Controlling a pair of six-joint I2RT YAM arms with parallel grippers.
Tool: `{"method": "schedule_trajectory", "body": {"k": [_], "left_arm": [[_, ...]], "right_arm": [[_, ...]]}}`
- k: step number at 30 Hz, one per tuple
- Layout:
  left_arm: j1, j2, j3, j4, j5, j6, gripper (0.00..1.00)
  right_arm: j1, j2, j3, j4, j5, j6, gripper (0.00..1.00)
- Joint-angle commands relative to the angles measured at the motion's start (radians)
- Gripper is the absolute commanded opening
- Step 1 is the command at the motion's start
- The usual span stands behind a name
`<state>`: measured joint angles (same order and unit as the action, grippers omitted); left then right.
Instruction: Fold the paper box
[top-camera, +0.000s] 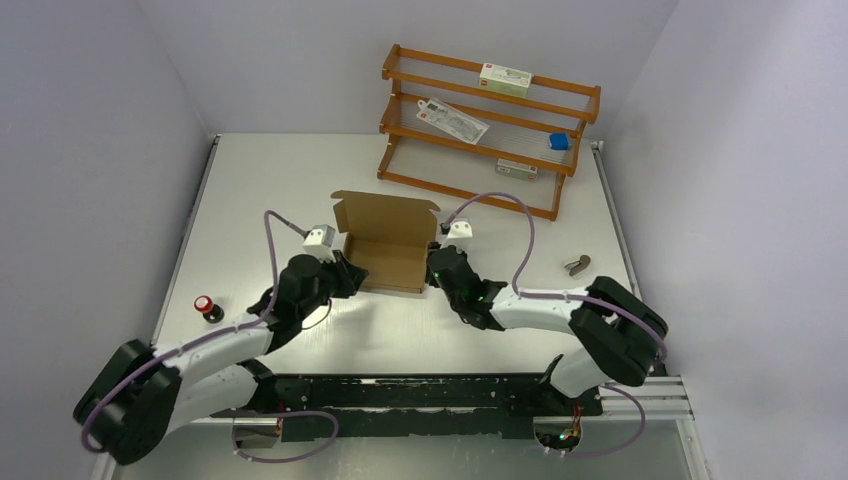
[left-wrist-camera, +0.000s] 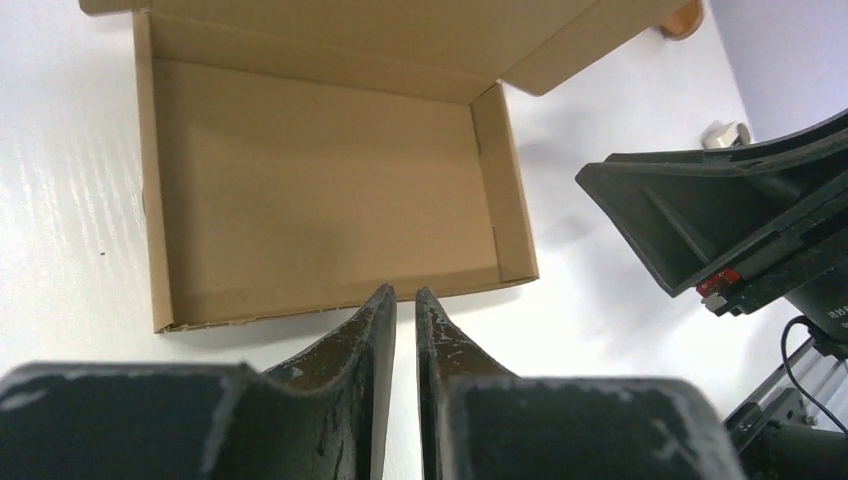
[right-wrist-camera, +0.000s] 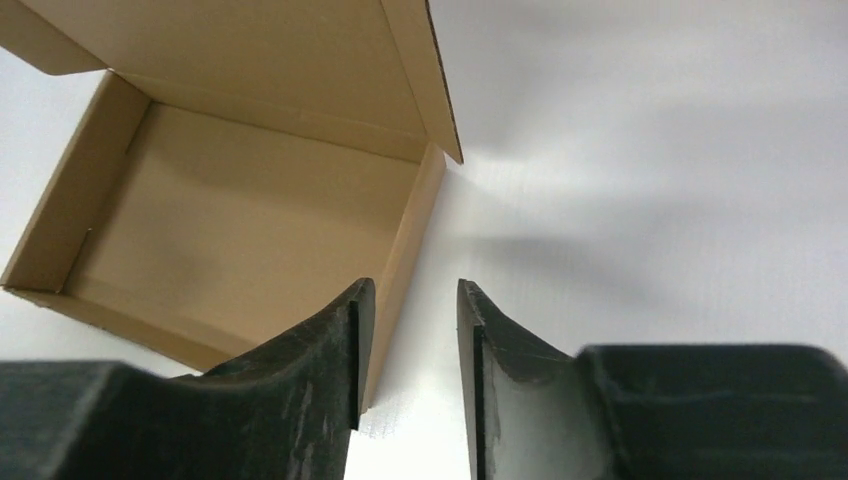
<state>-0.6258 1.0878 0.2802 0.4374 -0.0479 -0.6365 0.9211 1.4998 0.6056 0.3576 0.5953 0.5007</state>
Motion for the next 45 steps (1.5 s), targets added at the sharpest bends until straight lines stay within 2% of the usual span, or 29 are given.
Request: {"method": "schedule_trajectory", "body": {"k": [1, 6, 9, 13, 15, 18, 21, 23, 26, 27, 28, 29, 32, 36, 40, 45], "left_arm": [[-0.005, -0.146, 0.053, -0.196, 0.002, -0.004, 0.19], [0.051, -0.188, 0.161, -0.371, 0.002, -0.004, 0.19], [0.184, -0.141, 0.210, -0.393, 0.002, -0.004, 0.19], [0.345, -0.070, 0.255, -0.278, 0.002, -0.004, 0.19], [0.383, -0.037, 0.269, -0.221, 0.002, -0.004, 0.19], [0.436, 0.000, 0.229, -0.036, 0.002, -0.004, 0.19], [0.482, 0.058, 0.187, 0.175, 0.002, -0.004, 0.19], [0.490, 0.118, 0.185, 0.294, 0.002, -0.004, 0.19], [0.496, 0.230, 0.219, 0.417, 0.002, -0.004, 0.19], [0.498, 0.258, 0.226, 0.459, 0.278, -0.001, 0.53], [0.500, 0.278, 0.228, 0.504, 0.547, 0.021, 0.80], [0.501, 0.302, 0.233, 0.542, 0.608, 0.023, 0.83], [0.501, 0.374, 0.264, 0.589, 0.690, 0.053, 0.83], [0.503, 0.429, 0.277, 0.647, 0.723, 0.085, 0.83], [0.506, 0.468, 0.310, 0.608, 0.749, 0.140, 0.83], [0.508, 0.522, 0.309, 0.691, 0.808, 0.102, 0.75]], "right_arm": [[0.000, -0.093, 0.007, -0.025, -0.027, -0.117, 0.45], [-0.025, -0.180, 0.073, -0.105, -0.088, -0.244, 0.66], [-0.061, -0.189, 0.146, -0.189, -0.107, -0.260, 0.71], [-0.151, -0.166, 0.221, -0.255, -0.244, -0.282, 0.73], [-0.207, -0.169, 0.211, -0.217, -0.373, -0.311, 0.71], [-0.301, -0.177, 0.167, -0.117, -0.543, -0.321, 0.69], [-0.342, -0.193, 0.129, -0.032, -0.588, -0.332, 0.76], [-0.346, -0.189, 0.117, 0.008, -0.590, -0.338, 0.76], [-0.347, -0.153, 0.132, 0.008, -0.591, -0.348, 0.70], [-0.347, -0.138, 0.142, 0.003, -0.591, -0.353, 0.67], [-0.347, -0.125, 0.147, 0.007, -0.614, -0.359, 0.65], [-0.347, -0.114, 0.150, 0.015, -0.625, -0.360, 0.63], [-0.347, -0.088, 0.151, 0.050, -0.642, -0.363, 0.60], [-0.347, -0.059, 0.156, 0.079, -0.634, -0.381, 0.56], [-0.347, -0.033, 0.170, 0.093, -0.647, -0.398, 0.49], [-0.347, -0.011, 0.172, 0.107, -0.677, -0.398, 0.40]]}}
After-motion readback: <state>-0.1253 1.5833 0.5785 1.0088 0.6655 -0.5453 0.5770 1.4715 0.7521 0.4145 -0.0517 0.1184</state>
